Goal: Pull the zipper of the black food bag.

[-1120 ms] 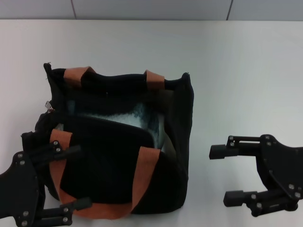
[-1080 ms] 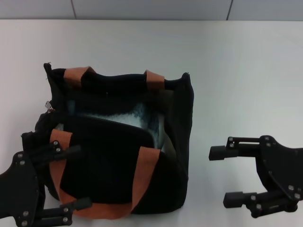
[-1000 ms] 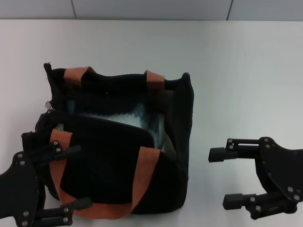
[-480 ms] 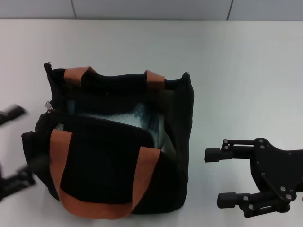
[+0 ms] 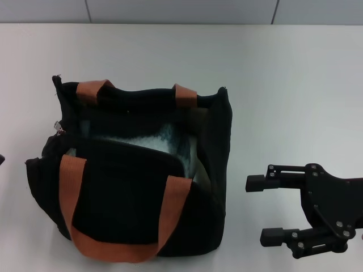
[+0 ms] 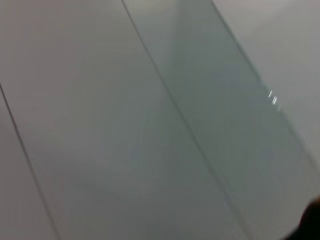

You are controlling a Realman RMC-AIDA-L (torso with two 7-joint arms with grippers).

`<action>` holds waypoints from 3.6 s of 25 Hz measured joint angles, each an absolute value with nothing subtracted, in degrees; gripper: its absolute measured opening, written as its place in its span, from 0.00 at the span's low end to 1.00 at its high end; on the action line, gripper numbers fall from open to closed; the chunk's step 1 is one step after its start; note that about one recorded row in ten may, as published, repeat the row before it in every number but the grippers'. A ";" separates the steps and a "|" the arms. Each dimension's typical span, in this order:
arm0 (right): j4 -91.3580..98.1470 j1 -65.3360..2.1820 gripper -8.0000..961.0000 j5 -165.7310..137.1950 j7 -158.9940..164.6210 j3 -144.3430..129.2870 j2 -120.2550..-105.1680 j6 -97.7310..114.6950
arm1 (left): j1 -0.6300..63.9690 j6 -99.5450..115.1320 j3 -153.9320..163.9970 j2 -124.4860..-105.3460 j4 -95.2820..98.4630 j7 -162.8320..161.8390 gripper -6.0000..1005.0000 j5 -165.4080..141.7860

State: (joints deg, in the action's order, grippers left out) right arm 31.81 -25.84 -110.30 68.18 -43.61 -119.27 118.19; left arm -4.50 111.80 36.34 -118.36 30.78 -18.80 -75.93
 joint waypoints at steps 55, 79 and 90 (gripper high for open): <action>33.16 -26.75 0.81 -103.00 73.12 -43.17 -118.99 119.32 | 10.46 111.04 22.90 -119.18 -1.93 29.49 0.33 -82.01; 47.59 -33.39 0.77 -86.64 55.38 -65.68 -119.79 95.35 | 13.28 113.83 21.49 -119.18 -5.41 39.60 0.01 -83.58; 44.84 -29.87 0.77 -69.21 26.98 -88.99 -119.88 81.49 | 12.48 113.77 20.66 -119.18 -5.44 42.89 0.01 -83.48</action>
State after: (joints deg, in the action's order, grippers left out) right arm 44.84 -29.87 -69.21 26.98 -88.99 -119.88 81.49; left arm 12.48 113.77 20.66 -119.18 -5.44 42.89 -83.48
